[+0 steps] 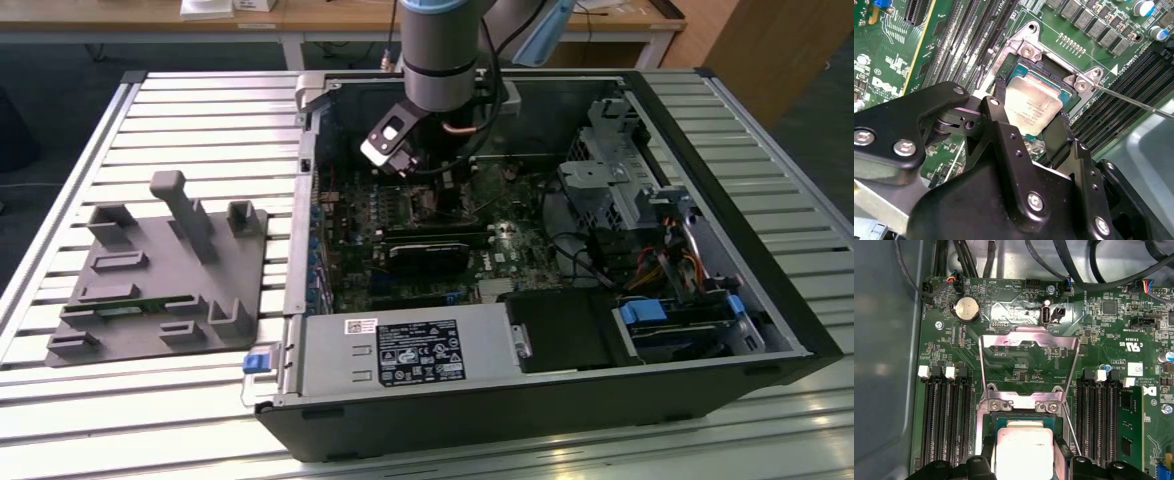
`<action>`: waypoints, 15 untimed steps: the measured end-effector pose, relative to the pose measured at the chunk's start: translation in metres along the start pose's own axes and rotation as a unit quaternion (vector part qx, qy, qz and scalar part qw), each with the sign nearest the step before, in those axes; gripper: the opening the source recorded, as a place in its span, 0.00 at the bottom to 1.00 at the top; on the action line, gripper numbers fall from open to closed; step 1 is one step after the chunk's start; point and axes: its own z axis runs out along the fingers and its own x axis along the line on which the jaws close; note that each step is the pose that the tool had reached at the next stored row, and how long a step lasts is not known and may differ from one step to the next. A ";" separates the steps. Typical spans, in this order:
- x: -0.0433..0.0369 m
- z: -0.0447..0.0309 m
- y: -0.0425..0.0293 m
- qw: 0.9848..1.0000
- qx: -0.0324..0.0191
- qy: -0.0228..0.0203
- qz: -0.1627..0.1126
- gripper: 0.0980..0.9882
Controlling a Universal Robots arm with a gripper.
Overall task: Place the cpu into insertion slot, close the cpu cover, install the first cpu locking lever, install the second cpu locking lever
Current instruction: 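Place the cpu into insertion slot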
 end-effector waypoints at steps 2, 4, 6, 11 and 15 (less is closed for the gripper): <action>0.0001 0.0009 -0.0001 1.000 0.000 0.000 0.000 0.50; 0.0002 0.0019 -0.0002 1.000 0.001 0.000 0.000 0.50; 0.0002 0.0028 -0.0003 1.000 0.001 0.000 0.000 0.50; 0.0003 0.0031 -0.0003 1.000 0.001 0.000 0.000 0.50; 0.0003 0.0032 -0.0003 1.000 0.001 0.000 0.000 0.50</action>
